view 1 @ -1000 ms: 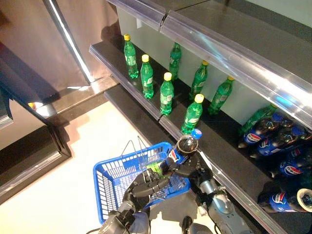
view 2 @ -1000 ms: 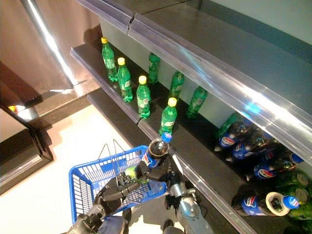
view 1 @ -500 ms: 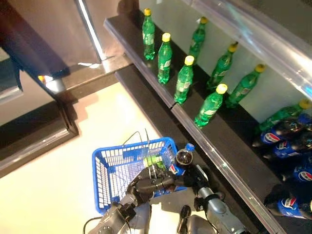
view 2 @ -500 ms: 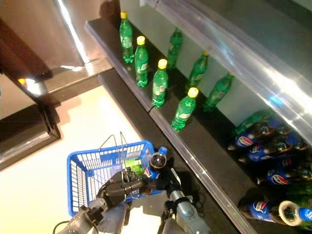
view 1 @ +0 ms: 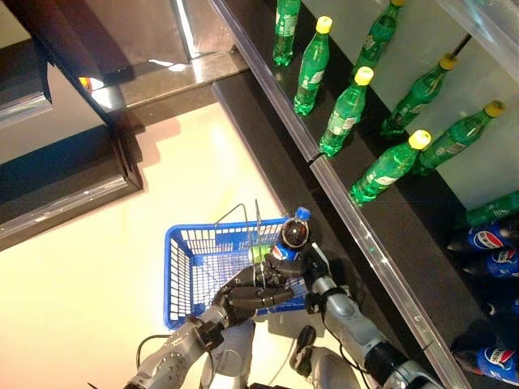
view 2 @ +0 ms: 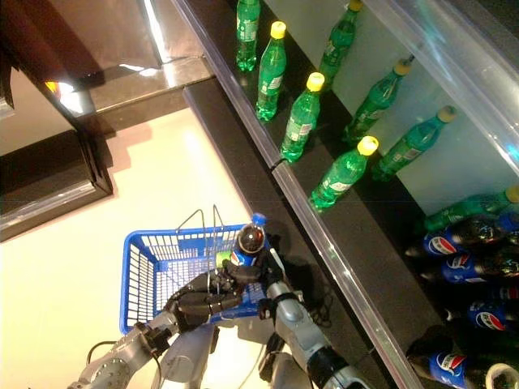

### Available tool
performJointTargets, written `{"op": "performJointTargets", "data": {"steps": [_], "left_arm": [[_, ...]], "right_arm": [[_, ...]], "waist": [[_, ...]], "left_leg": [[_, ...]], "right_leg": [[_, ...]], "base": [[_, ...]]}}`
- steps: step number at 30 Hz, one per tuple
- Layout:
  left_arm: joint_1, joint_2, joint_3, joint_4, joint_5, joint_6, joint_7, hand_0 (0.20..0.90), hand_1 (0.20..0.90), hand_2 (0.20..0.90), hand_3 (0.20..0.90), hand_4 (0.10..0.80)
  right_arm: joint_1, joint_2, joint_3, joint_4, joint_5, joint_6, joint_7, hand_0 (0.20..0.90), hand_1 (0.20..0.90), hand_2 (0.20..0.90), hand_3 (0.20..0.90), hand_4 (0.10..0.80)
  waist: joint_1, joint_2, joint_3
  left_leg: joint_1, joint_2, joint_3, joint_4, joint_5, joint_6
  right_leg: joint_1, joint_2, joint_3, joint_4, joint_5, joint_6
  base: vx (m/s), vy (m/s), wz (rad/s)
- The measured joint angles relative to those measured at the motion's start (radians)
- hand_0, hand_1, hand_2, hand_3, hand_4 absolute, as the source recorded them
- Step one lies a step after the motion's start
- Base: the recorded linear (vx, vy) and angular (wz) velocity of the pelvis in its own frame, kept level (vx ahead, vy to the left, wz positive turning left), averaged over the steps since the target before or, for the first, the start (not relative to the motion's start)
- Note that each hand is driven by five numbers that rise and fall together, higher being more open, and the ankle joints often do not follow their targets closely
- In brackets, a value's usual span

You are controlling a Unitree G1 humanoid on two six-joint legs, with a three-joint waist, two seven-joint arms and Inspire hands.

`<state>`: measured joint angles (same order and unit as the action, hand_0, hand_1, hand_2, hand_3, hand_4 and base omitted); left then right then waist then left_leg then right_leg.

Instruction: Pick up the drink and place into the basket.

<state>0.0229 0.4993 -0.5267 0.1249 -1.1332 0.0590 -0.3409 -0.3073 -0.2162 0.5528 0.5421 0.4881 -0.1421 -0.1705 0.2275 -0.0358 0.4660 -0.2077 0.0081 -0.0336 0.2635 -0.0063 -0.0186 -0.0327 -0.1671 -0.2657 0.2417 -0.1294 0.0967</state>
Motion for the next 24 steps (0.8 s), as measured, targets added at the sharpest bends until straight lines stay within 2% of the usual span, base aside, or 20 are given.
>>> {"op": "performJointTargets", "data": {"steps": [5, 10, 14, 24], "left_arm": [[-0.027, 0.001, -0.017, 0.000, 0.000, 0.021, -0.001, 0.300, 0.300, 0.300, 0.200, 0.100], [-0.025, 0.015, -0.024, 0.000, 0.000, 0.045, -0.025, 0.300, 0.300, 0.300, 0.200, 0.100], [-0.025, 0.039, -0.041, 0.000, 0.000, 0.056, -0.040, 0.300, 0.300, 0.300, 0.200, 0.100], [-0.025, 0.051, -0.053, 0.000, 0.000, 0.064, -0.048, 0.300, 0.300, 0.300, 0.200, 0.100]], "right_arm": [[-0.045, 0.026, 0.001, 0.042, 0.043, 0.032, 0.005, 0.300, 0.300, 0.300, 0.200, 0.100], [-0.044, 0.025, 0.021, 0.080, 0.143, 0.112, 0.098, 0.300, 0.300, 0.300, 0.200, 0.100], [-0.049, 0.019, 0.021, 0.099, 0.150, 0.146, 0.156, 0.300, 0.300, 0.300, 0.200, 0.100], [-0.101, 0.014, 0.023, 0.161, 0.200, 0.248, 0.258, 0.300, 0.300, 0.300, 0.200, 0.100]], "waist": [[0.017, -0.009, 0.005], [0.027, -0.009, 0.005], [0.047, -0.009, 0.005], [0.063, -0.008, 0.005]], "left_leg": [[-0.006, -0.004, -0.005, -0.001, 0.000, 0.000], [-0.002, -0.012, -0.016, 0.000, 0.000, 0.000], [-0.001, -0.015, -0.028, 0.002, 0.000, 0.001], [0.022, -0.026, -0.035, -0.001, 0.002, 0.003]], "right_leg": [[-0.003, 0.000, -0.002, -0.003, -0.001, 0.001], [0.011, -0.006, -0.018, -0.008, -0.003, 0.004], [0.020, -0.007, -0.029, -0.011, -0.004, 0.005], [0.046, -0.015, -0.035, -0.013, -0.007, 0.011]], "base": [[0.028, -0.010, 0.01], [0.046, -0.002, 0.08], [0.034, 0.012, 0.10], [0.041, 0.018, 0.03]]}}
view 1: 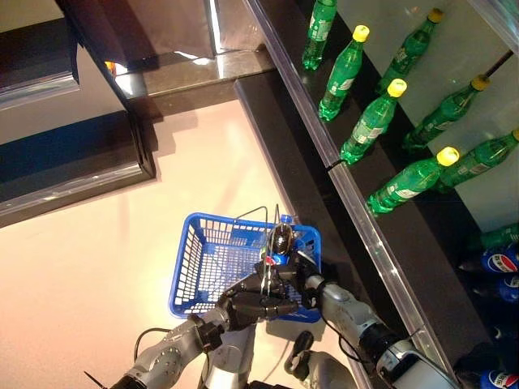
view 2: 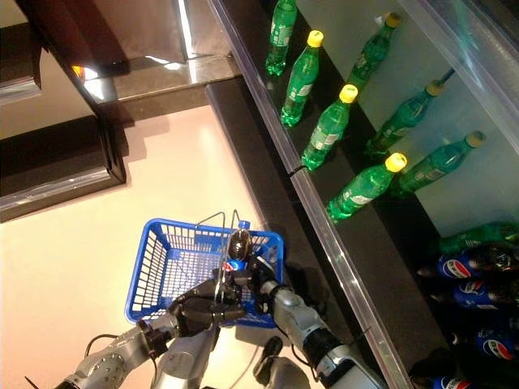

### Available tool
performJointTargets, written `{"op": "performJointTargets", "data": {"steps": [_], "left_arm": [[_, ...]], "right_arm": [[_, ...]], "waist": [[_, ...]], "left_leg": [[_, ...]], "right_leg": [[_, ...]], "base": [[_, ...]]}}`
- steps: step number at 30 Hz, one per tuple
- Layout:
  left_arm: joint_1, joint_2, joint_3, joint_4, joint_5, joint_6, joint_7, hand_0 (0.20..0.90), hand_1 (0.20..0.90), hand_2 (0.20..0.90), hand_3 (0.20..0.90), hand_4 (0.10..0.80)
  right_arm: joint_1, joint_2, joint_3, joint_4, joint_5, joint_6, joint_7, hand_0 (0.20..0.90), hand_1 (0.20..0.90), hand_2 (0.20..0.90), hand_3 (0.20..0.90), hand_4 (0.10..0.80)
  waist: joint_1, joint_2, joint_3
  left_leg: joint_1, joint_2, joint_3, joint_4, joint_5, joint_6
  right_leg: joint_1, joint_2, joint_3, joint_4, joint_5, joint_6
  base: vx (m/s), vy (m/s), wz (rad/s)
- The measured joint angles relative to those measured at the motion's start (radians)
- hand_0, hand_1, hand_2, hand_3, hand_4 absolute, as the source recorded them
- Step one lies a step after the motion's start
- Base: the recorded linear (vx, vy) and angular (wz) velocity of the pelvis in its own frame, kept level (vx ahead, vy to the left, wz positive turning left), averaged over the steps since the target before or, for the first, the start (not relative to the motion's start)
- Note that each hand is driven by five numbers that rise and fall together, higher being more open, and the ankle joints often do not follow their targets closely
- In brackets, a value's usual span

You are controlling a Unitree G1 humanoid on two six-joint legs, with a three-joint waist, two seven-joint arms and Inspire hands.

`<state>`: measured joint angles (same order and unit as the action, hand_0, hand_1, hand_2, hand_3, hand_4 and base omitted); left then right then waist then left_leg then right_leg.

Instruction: Pick up the drink and place into the basket.

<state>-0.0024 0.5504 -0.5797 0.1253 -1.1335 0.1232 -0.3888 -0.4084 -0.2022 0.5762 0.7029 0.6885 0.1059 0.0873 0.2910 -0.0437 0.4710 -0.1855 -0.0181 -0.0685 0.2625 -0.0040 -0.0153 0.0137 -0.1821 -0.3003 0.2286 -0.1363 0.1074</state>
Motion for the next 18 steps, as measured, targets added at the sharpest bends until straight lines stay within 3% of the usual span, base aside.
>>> {"op": "performJointTargets", "data": {"steps": [9, 13, 18], "left_arm": [[-0.001, 0.010, -0.014, 0.000, 0.000, 0.008, -0.015, 0.300, 0.300, 0.300, 0.200, 0.100], [-0.021, 0.007, -0.047, 0.000, 0.000, 0.018, -0.015, 0.300, 0.300, 0.300, 0.200, 0.100], [-0.035, 0.000, -0.063, 0.001, 0.001, 0.024, -0.016, 0.300, 0.300, 0.300, 0.200, 0.100]], "right_arm": [[-0.037, -0.001, 0.034, 0.056, -0.021, 0.024, 0.047, 0.300, 0.300, 0.300, 0.200, 0.100], [-0.125, 0.003, 0.151, 0.076, -0.367, 0.059, 0.037, 0.300, 0.300, 0.300, 0.200, 0.100], [-0.168, 0.032, 0.233, 0.119, -0.586, 0.113, 0.015, 0.300, 0.300, 0.300, 0.200, 0.100]], "waist": [[0.005, 0.012, -0.004], [0.003, 0.026, -0.010], [0.008, 0.035, -0.015]], "left_leg": [[0.027, -0.019, -0.017, -0.003, -0.003, -0.004], [0.027, -0.025, -0.018, -0.006, -0.003, -0.004], [0.027, -0.025, -0.021, -0.005, -0.003, -0.004]], "right_leg": [[0.034, -0.017, -0.021, 0.004, -0.007, 0.011], [0.027, -0.027, -0.020, 0.022, -0.012, 0.014], [0.024, -0.027, -0.021, 0.028, -0.016, 0.012]], "base": [[0.028, 0.014, 0.07], [0.003, 0.005, 0.01], [0.005, -0.033, 0.00]]}}
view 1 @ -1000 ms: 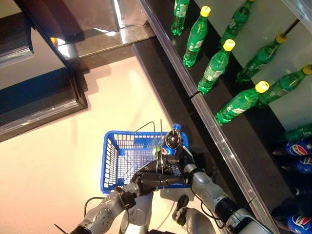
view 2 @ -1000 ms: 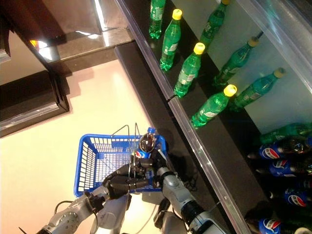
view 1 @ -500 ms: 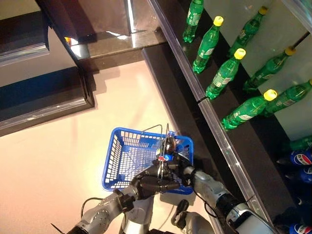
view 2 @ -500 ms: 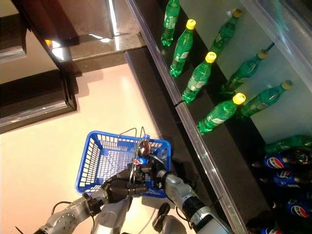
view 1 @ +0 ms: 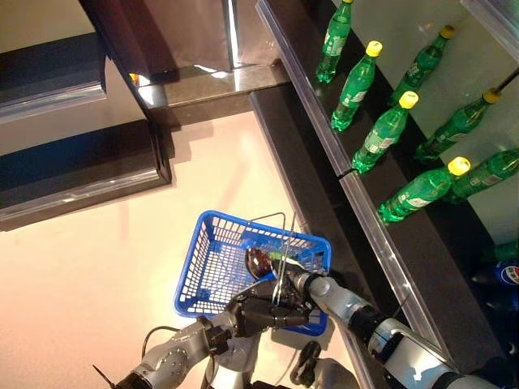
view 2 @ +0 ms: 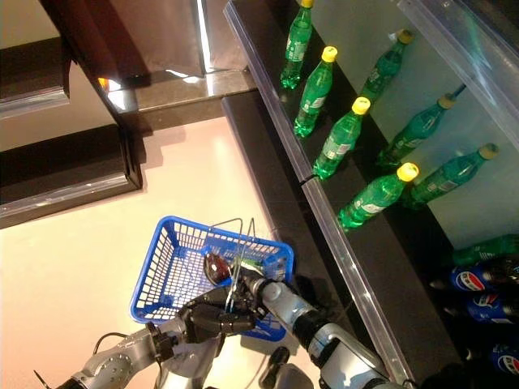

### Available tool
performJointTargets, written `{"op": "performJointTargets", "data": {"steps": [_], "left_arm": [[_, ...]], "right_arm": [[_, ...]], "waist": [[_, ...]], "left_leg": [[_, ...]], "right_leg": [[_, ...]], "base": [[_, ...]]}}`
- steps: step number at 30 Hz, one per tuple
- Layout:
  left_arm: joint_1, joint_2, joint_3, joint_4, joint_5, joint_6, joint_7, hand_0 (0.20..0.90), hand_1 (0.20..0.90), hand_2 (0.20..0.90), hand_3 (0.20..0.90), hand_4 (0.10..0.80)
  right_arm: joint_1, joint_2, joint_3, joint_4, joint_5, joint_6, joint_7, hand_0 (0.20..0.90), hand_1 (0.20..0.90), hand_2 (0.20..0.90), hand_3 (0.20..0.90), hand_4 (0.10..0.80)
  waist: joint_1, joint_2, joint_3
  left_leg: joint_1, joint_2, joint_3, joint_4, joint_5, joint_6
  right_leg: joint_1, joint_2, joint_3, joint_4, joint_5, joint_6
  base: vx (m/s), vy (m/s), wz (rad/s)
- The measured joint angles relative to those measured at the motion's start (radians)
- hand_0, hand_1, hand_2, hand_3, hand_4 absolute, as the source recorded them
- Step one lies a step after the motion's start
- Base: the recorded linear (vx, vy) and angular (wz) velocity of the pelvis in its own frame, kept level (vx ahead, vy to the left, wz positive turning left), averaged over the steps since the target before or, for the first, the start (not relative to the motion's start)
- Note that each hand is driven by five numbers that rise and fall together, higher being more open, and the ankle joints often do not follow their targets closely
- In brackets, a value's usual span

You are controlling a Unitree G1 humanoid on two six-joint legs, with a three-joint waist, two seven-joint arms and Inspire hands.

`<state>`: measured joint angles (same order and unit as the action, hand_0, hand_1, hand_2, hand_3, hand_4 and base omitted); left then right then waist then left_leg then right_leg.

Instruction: Pick up the drink and place into the basket.

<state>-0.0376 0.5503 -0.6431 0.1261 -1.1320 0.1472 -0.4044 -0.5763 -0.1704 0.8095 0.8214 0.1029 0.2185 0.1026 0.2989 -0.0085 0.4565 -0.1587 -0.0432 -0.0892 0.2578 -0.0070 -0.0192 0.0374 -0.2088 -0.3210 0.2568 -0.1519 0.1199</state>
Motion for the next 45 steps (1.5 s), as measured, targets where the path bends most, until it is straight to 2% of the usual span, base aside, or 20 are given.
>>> {"op": "performJointTargets", "data": {"steps": [5, 11, 17, 19, 27, 38, 45], "left_arm": [[-0.014, -0.023, -0.004, 0.000, 0.006, 0.031, 0.000, 0.300, 0.300, 0.300, 0.200, 0.100], [-0.028, -0.034, 0.002, 0.000, 0.007, 0.062, 0.000, 0.300, 0.300, 0.300, 0.200, 0.100], [-0.031, -0.036, 0.012, 0.000, 0.007, 0.074, 0.000, 0.300, 0.300, 0.300, 0.200, 0.100], [-0.035, -0.038, 0.012, 0.000, 0.007, 0.075, 0.000, 0.300, 0.300, 0.300, 0.200, 0.100], [-0.053, -0.039, 0.010, 0.000, 0.007, 0.086, 0.000, 0.300, 0.300, 0.300, 0.200, 0.100], [-0.077, -0.025, 0.012, 0.013, 0.009, 0.104, 0.031, 0.300, 0.300, 0.300, 0.200, 0.100], [-0.077, -0.023, 0.041, 0.013, 0.008, 0.102, 0.031, 0.300, 0.300, 0.300, 0.200, 0.100]], "right_arm": [[-0.011, 0.009, 0.005, 0.088, -0.055, 0.025, -0.024, 0.300, 0.300, 0.300, 0.200, 0.100], [-0.011, 0.011, 0.006, 0.103, -0.124, 0.025, -0.034, 0.300, 0.300, 0.300, 0.200, 0.100], [-0.011, 0.033, 0.030, 0.103, -0.304, 0.025, -0.076, 0.300, 0.300, 0.300, 0.200, 0.100], [-0.012, 0.040, 0.036, 0.108, -0.348, 0.025, -0.089, 0.900, 0.900, 0.900, 0.900, 0.800], [-0.024, 0.053, 0.032, 0.164, -0.339, 0.022, -0.155, 0.900, 0.900, 0.900, 0.900, 0.800], [-0.081, 0.054, 0.025, 0.163, -0.305, -0.022, -0.175, 0.900, 0.900, 0.900, 0.900, 0.800], [-0.074, 0.023, 0.002, 0.081, -0.224, -0.043, -0.229, 0.900, 0.900, 0.900, 0.900, 0.800]], "waist": [[0.015, 0.004, -0.003], [0.027, 0.004, -0.003], [0.029, 0.004, -0.003], [0.029, 0.004, -0.003], [0.030, 0.003, -0.002], [0.027, -0.006, 0.004], [0.023, -0.017, 0.021]], "left_leg": [[0.000, 0.000, -0.004, 0.001, 0.000, 0.000], [-0.001, 0.002, -0.005, 0.001, 0.000, 0.000], [-0.003, 0.001, -0.006, 0.001, 0.000, 0.000], [-0.010, 0.001, -0.007, 0.003, 0.000, 0.000], [-0.035, -0.003, -0.014, 0.005, 0.009, 0.013], [-0.054, -0.005, -0.015, 0.006, 0.009, 0.012], [-0.053, -0.004, -0.013, 0.005, 0.011, 0.015]], "right_leg": [[0.001, 0.001, -0.001, 0.000, -0.001, 0.000], [0.001, 0.004, -0.002, 0.000, -0.003, -0.002], [0.000, 0.004, -0.003, 0.002, -0.003, -0.002], [-0.007, 0.004, -0.003, 0.003, -0.003, -0.002], [-0.026, 0.003, -0.005, 0.010, -0.003, -0.001], [-0.048, 0.001, -0.004, 0.021, -0.007, -0.002], [-0.049, 0.001, -0.001, 0.020, -0.007, -0.002]], "base": [[0.005, -0.054, 0.01], [0.000, -0.005, 0.00], [0.000, 0.000, 0.00], [0.000, 0.000, 0.00], [-0.011, 0.003, 0.02], [-0.039, 0.006, 0.01], [-0.019, 0.011, 0.00]]}}
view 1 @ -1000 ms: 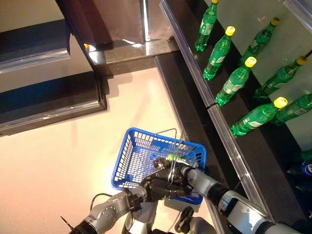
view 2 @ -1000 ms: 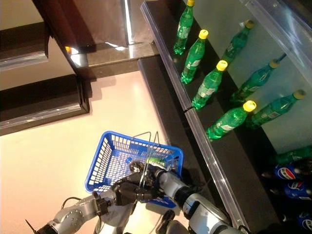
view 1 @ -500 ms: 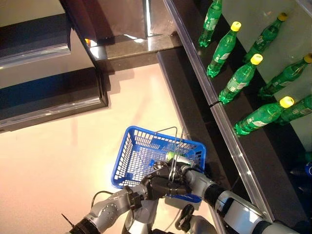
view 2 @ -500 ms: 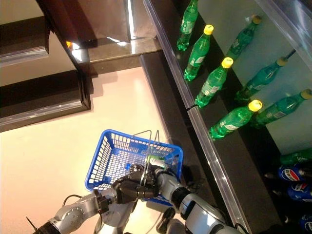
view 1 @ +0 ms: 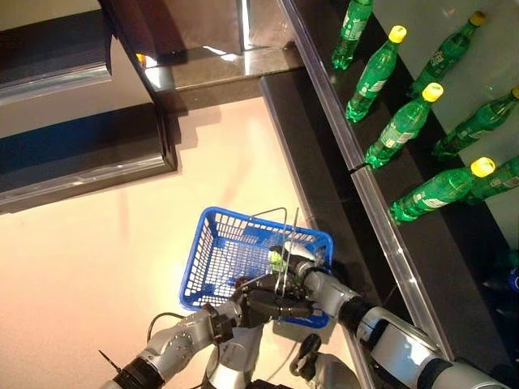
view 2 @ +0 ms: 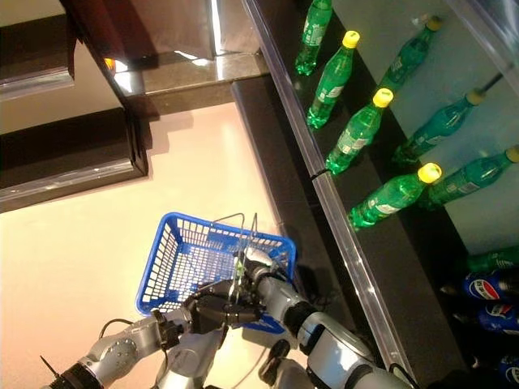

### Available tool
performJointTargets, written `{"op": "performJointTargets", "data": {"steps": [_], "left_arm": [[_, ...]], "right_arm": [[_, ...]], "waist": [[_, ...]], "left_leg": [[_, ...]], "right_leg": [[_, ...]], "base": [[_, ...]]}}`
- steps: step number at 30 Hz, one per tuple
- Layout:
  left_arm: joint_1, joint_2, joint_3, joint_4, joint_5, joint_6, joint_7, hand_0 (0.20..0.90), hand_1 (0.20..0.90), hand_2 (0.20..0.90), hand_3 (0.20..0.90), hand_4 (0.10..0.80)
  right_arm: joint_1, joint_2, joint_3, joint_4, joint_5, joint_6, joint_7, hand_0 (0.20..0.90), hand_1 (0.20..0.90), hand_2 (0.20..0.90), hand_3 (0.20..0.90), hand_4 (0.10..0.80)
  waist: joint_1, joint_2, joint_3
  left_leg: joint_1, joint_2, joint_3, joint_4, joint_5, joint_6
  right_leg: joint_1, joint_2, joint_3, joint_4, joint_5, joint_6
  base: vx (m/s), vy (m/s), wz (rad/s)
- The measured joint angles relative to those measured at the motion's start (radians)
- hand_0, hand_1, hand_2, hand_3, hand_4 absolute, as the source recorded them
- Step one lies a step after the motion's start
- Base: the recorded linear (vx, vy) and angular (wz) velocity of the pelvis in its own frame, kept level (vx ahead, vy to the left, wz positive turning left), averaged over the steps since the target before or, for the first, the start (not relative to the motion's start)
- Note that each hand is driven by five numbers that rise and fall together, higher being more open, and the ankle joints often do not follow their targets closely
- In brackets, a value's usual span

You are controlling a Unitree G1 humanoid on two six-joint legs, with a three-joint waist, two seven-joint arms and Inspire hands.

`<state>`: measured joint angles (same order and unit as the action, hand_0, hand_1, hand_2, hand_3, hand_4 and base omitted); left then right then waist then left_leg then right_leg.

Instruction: Pick up the drink and place into the basket.

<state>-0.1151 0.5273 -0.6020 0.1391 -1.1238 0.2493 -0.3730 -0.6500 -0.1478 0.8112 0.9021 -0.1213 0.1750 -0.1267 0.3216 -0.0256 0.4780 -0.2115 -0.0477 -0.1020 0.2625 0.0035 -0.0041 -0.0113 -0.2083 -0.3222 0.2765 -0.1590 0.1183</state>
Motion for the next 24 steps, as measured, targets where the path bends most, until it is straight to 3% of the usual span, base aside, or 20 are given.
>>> {"op": "performJointTargets", "data": {"steps": [6, 10, 17, 24], "left_arm": [[0.041, 0.007, 0.046, 0.000, 0.000, -0.043, 0.037, 0.300, 0.300, 0.300, 0.200, 0.100], [0.124, -0.010, 0.121, -0.009, 0.002, -0.090, 0.054, 0.300, 0.300, 0.300, 0.200, 0.100], [0.254, -0.047, 0.283, -0.008, 0.029, -0.120, 0.084, 0.300, 0.300, 0.300, 0.200, 0.100], [0.298, -0.098, 0.344, -0.008, 0.039, -0.154, 0.084, 0.300, 0.300, 0.300, 0.200, 0.100]], "right_arm": [[0.053, -0.061, -0.066, -0.307, 0.042, 0.012, -0.070, 0.900, 0.900, 0.900, 0.900, 0.800], [0.203, -0.107, -0.121, -0.512, 0.034, 0.034, -0.067, 0.900, 0.900, 0.900, 0.900, 0.800], [0.413, -0.209, -0.224, -0.667, -0.059, 0.035, 0.026, 0.900, 0.900, 0.900, 0.900, 0.800], [0.494, -0.241, -0.303, -0.767, -0.085, 0.019, 0.088, 0.900, 0.900, 0.900, 0.900, 0.800]], "waist": [[-0.029, -0.022, 0.009], [-0.050, -0.037, 0.005], [-0.107, -0.076, -0.019], [-0.140, -0.074, -0.041]], "left_leg": [[0.039, 0.005, 0.021, -0.011, -0.002, 0.003], [0.090, 0.011, 0.056, -0.041, -0.003, 0.006], [0.159, 0.020, 0.092, -0.093, -0.004, 0.008], [0.199, 0.025, 0.108, -0.140, 0.005, 0.008]], "right_leg": [[0.026, -0.001, 0.019, -0.011, 0.000, 0.000], [0.058, 0.001, 0.050, -0.035, 0.009, 0.004], [0.103, 0.007, 0.080, -0.079, 0.021, 0.004], [0.131, 0.012, 0.087, -0.116, 0.029, 0.004]], "base": [[0.031, 0.045, -0.10], [0.038, 0.038, -0.22], [0.029, 0.060, -0.16], [-0.021, 0.060, -0.09]]}}
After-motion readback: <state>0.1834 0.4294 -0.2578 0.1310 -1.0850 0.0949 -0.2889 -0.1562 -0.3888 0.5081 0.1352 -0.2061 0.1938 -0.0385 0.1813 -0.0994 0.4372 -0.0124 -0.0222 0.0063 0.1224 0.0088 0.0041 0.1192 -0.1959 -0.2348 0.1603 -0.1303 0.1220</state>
